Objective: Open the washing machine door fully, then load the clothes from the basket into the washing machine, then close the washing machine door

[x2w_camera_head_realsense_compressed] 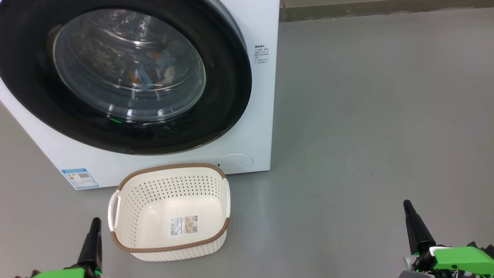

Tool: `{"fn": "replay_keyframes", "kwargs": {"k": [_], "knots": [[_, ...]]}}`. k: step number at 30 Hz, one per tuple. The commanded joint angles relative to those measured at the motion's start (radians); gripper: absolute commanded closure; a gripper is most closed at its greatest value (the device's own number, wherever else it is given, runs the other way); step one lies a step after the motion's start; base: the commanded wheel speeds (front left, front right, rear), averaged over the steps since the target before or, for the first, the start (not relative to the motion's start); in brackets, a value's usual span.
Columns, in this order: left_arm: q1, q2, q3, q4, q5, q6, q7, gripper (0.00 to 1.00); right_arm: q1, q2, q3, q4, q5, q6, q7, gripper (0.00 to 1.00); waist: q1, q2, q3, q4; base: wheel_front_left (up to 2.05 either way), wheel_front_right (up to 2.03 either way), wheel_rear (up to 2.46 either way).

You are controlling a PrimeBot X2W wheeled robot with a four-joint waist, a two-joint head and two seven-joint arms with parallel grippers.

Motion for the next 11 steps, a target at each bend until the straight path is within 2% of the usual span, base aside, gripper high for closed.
{"fn": "replay_keyframes", "kwargs": {"k": [1, 11], "knots": [[-0.039, 0.020, 0.033, -0.020, -0.004, -0.011, 0.003, 1.00, -0.045, -0.004, 0.023, -0.024, 0.003, -0.001, 0.008, 1.00, 0.0000, 0.0000, 0.000, 0.000, 0.00, 0.00, 0.00], [-0.039, 0.020, 0.033, -0.020, -0.004, -0.011, 0.003, 1.00, -0.045, -0.004, 0.023, -0.024, 0.003, -0.001, 0.008, 1.00, 0.0000, 0.0000, 0.000, 0.000, 0.00, 0.00, 0.00]]}}
